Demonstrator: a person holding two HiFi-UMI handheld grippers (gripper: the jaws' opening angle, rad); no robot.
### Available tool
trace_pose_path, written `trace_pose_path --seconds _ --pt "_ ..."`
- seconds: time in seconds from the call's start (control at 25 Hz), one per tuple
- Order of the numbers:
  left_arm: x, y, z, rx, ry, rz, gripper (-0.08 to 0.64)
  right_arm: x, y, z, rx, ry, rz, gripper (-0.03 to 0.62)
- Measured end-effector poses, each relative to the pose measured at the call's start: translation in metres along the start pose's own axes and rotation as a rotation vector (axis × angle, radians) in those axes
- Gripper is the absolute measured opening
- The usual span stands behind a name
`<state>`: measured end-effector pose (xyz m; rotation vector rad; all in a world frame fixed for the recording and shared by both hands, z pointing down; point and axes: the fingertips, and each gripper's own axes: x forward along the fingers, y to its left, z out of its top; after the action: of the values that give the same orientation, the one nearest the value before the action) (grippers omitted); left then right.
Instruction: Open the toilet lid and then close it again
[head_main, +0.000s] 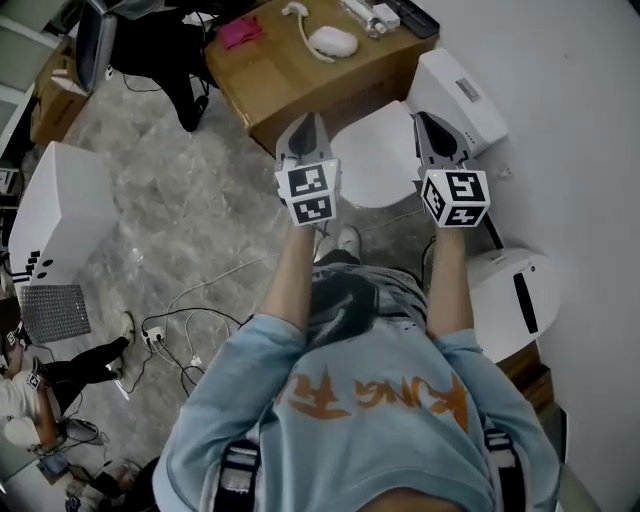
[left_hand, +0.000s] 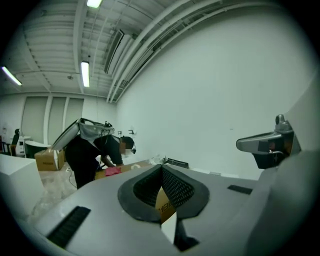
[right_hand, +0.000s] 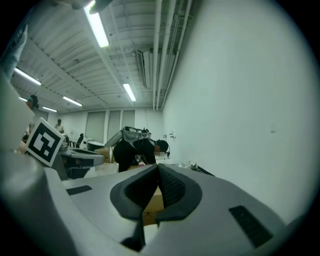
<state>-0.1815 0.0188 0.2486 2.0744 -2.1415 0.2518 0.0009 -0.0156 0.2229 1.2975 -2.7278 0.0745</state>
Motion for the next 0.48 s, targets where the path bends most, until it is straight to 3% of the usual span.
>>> trace_pose_path --seconds 0.2,0.32,0.48 --pt "0.061 0.014 -0.062 -0.092 0.12 -0.032 0.026 0.048 -0.027 -0.058 -0.117 0.236 -0.07 0.012" --pt "0.07 0.022 -0.102 -0.149 0.187 -0.03 0.026 0.062 -0.016 -0.083 -0.142 0.312 -0.019 0.012" --pt "0.082 0.036 -0.142 -0.161 0.242 -0.03 0.026 0.094 0.008 -0.113 -0.165 0.352 0.082 0.012"
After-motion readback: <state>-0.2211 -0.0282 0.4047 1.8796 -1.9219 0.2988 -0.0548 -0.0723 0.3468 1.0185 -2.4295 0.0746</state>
